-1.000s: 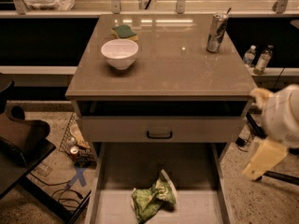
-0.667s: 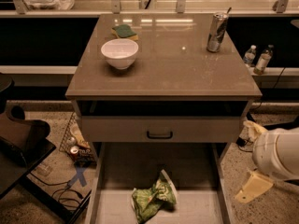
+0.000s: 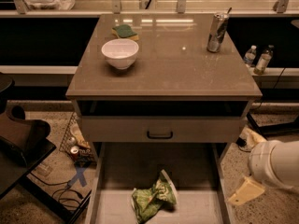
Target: Pick green jalapeno chip bag from middle drawer and place on counter
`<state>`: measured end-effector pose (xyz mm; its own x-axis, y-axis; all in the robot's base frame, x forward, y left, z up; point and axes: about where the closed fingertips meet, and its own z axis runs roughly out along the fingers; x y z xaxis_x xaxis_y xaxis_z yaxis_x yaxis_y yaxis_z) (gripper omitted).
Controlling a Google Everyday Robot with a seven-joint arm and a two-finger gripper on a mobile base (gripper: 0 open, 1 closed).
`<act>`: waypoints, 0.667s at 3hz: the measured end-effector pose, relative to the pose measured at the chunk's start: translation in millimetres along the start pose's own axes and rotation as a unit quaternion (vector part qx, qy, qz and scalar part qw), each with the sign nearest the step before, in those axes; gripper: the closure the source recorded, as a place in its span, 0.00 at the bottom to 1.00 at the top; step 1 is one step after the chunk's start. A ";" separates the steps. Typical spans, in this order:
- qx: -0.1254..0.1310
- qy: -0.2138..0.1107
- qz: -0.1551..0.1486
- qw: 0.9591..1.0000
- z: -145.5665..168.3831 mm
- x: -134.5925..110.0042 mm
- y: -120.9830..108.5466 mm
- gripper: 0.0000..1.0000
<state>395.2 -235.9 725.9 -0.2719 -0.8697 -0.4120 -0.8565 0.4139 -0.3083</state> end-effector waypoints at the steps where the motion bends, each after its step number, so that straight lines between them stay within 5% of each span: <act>1: -0.018 -0.025 0.010 0.999 27.5 -1.4 17.1 0.00; 2: -0.054 -0.071 0.019 0.996 89.9 -22.7 54.6 0.00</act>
Offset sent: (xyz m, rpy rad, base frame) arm 0.0113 0.1389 -0.1636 0.3187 0.0491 0.1032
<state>394.0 -169.3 641.3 -0.2472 -0.8034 -0.5417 -0.8909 0.4082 -0.1989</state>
